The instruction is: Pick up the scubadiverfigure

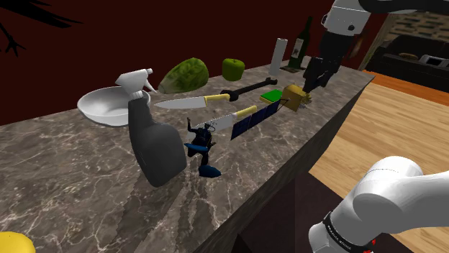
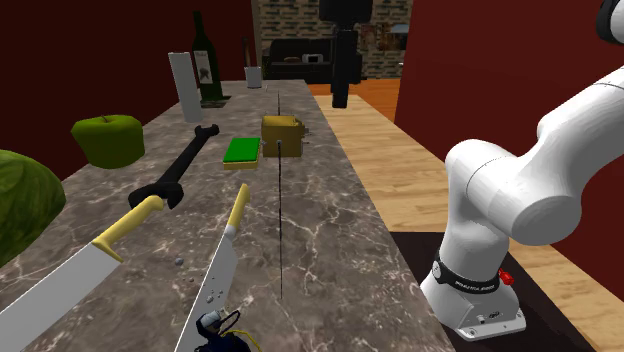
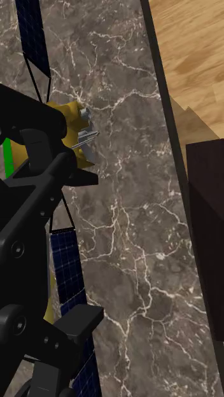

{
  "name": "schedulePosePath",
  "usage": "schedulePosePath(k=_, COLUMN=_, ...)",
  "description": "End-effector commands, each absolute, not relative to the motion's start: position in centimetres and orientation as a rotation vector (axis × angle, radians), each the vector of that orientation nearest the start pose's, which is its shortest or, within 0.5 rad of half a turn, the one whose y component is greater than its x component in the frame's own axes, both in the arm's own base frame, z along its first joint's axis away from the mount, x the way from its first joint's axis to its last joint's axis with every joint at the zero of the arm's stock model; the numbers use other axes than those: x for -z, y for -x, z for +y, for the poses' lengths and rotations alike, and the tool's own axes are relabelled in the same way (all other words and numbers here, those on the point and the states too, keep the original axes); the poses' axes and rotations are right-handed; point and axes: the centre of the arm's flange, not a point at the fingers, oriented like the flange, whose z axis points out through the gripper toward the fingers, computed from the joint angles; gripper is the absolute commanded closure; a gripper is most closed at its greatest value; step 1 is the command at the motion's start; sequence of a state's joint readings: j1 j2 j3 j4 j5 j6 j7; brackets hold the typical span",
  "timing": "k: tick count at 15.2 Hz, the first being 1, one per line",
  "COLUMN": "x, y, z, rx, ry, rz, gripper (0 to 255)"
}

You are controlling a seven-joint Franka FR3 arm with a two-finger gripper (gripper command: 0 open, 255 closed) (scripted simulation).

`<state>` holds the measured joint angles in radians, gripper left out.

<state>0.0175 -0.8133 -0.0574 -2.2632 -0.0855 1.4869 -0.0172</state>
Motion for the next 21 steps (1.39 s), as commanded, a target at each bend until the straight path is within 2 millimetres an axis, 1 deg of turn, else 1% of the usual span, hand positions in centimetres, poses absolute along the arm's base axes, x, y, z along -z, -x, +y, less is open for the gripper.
schedulePosePath(k=1, x=-63.4, y=-29.0, z=-2.9, rx=0.056, ry=3.185, rz=0.023, gripper=0)
schedulePosePath(k=6, x=-61.6, y=-28.6, z=3.3, rx=0.144, ry=3.165, rz=0.138, gripper=0)
schedulePosePath(k=11, x=-59.9, y=-28.8, z=9.5, rx=0.231, ry=3.139, rz=0.251, gripper=0)
schedulePosePath(k=16, x=-58.3, y=-29.5, z=15.7, rx=0.317, ry=3.107, rz=0.363, gripper=0)
schedulePosePath(k=21, x=-56.8, y=-30.7, z=21.9, rx=0.401, ry=3.068, rz=0.473, gripper=0)
